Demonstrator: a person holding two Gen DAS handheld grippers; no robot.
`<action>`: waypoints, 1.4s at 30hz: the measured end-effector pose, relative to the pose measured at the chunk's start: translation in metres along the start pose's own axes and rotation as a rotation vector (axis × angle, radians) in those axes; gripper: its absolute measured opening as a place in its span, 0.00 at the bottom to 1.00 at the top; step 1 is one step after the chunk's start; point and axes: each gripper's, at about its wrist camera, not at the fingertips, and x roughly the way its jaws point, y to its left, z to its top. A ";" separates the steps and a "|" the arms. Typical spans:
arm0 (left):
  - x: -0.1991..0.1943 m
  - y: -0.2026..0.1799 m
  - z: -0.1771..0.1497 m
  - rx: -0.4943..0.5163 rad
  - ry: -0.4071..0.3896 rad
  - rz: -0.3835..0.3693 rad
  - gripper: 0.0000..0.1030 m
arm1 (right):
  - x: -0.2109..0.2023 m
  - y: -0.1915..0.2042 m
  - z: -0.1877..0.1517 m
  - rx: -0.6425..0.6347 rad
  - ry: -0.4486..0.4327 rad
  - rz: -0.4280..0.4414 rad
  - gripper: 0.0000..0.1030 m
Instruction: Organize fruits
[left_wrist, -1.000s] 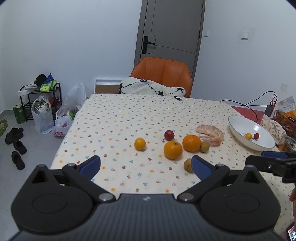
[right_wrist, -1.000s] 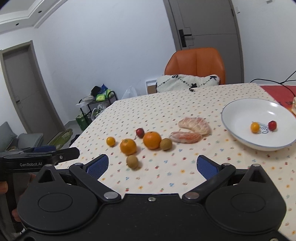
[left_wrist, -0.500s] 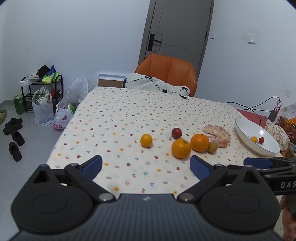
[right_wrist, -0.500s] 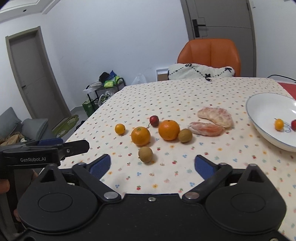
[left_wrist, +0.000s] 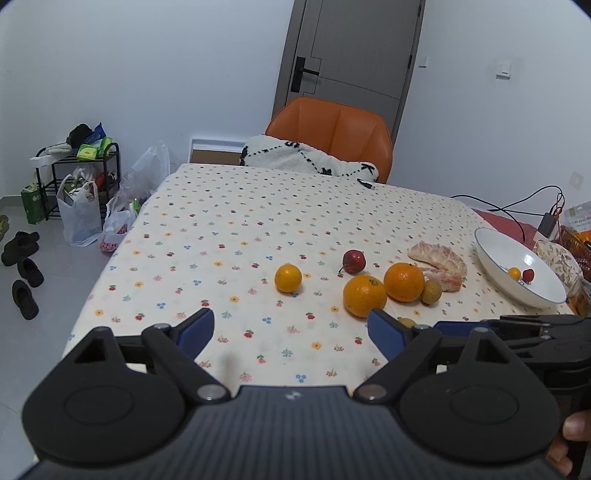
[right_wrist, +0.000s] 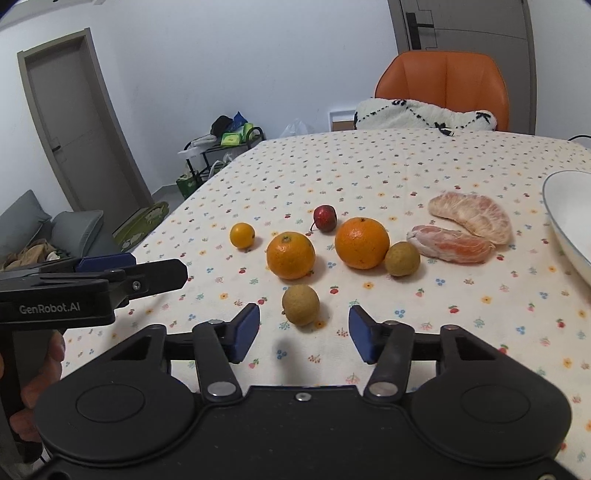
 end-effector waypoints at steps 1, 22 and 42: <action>0.002 0.000 0.000 -0.001 0.002 -0.001 0.87 | 0.002 0.000 0.001 -0.002 -0.001 0.000 0.52; 0.043 -0.036 0.012 0.034 0.046 -0.061 0.63 | -0.002 -0.026 0.006 0.056 -0.038 0.026 0.22; 0.068 -0.064 0.015 0.086 0.078 -0.078 0.35 | -0.029 -0.061 0.009 0.131 -0.103 -0.059 0.22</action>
